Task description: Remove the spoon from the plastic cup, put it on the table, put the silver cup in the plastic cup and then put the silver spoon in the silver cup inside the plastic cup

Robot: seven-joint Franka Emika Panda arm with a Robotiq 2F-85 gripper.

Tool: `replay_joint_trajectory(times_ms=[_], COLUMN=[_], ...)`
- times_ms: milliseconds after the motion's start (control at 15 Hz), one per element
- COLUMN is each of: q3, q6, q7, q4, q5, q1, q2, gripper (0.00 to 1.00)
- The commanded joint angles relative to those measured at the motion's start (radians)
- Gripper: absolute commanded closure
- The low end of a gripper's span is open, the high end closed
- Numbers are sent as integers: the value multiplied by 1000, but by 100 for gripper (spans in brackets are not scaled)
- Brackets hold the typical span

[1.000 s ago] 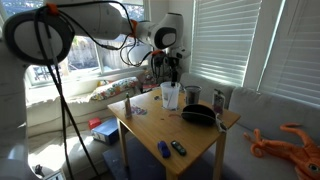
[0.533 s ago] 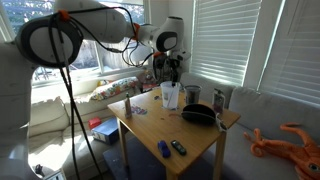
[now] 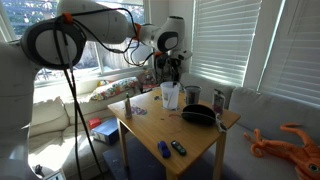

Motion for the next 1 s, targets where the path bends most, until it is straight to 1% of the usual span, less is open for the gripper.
replay_joint_trajectory(times_ms=[0, 133, 200, 333, 467, 933], q3=[-1, -1, -2, -3, -3, -3], q6=[1, -1, 0, -4, -8, -13], q7=[25, 28, 32, 38, 41, 41], q4=[33, 31, 30, 29, 28, 27], q5=[20, 17, 15, 14, 13, 7], q1=[2, 3, 4, 4, 3, 6], q2=[16, 16, 16, 16, 14, -4], gripper=[54, 75, 84, 98, 100, 99])
